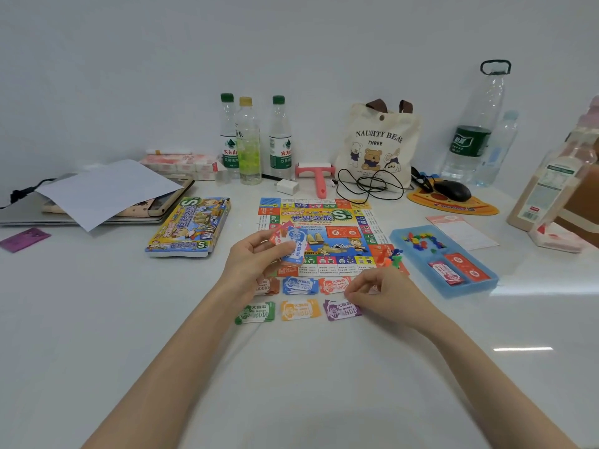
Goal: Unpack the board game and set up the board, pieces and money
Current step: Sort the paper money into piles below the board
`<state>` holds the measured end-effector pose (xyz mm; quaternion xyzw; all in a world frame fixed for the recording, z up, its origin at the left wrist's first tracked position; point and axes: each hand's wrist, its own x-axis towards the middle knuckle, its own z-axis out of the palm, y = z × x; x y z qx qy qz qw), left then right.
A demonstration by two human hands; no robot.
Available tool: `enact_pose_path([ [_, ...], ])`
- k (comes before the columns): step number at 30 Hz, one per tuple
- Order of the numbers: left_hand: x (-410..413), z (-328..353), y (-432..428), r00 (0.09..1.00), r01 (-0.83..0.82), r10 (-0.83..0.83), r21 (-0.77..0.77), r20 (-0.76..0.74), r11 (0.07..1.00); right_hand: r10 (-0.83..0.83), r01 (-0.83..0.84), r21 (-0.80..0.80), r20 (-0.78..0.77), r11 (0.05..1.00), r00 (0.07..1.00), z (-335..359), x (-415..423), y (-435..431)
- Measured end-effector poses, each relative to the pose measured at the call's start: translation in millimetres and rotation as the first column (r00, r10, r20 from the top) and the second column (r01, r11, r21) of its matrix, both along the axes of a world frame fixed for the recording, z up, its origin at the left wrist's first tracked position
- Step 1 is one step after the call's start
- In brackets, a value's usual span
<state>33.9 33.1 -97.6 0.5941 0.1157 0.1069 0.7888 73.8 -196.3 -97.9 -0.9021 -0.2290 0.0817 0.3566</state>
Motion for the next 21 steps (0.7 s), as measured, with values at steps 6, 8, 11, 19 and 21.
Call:
enact_pose_path([
  [6, 0.3, -0.8, -0.9, 1.0, 0.007, -0.007, -0.005, -0.006, 1.0, -0.032, 0.038, -0.045, 0.117, 0.998, 0.993, -3.6, -2.5, 0.5],
  [8, 0.6, -0.7, -1.5, 1.0, 0.004, -0.004, 0.005, -0.01, 1.0, -0.053, 0.055, -0.007, 0.156, 0.998, 0.986, -0.8, -3.3, 2.5],
  [11, -0.3, -0.6, -2.6, 1.0, 0.014, -0.013, 0.039, -0.008, 0.999, -0.092, 0.065, 0.174, 0.15, 0.983, 0.984, 6.8, -6.4, 10.0],
  [19, -8.7, 1.7, -13.1, 0.993, 0.118, -0.122, 0.182, 0.01, 0.976, -0.107, 0.096, 0.445, -0.001, 0.89, 0.994, 14.4, -10.8, 41.3],
  [21, -9.7, 3.0, -14.1, 0.991, 0.127, -0.133, 0.195, 0.017, 0.973, -0.115, 0.109, 0.457, -0.014, 0.883, 0.993, 13.4, -11.1, 44.8],
])
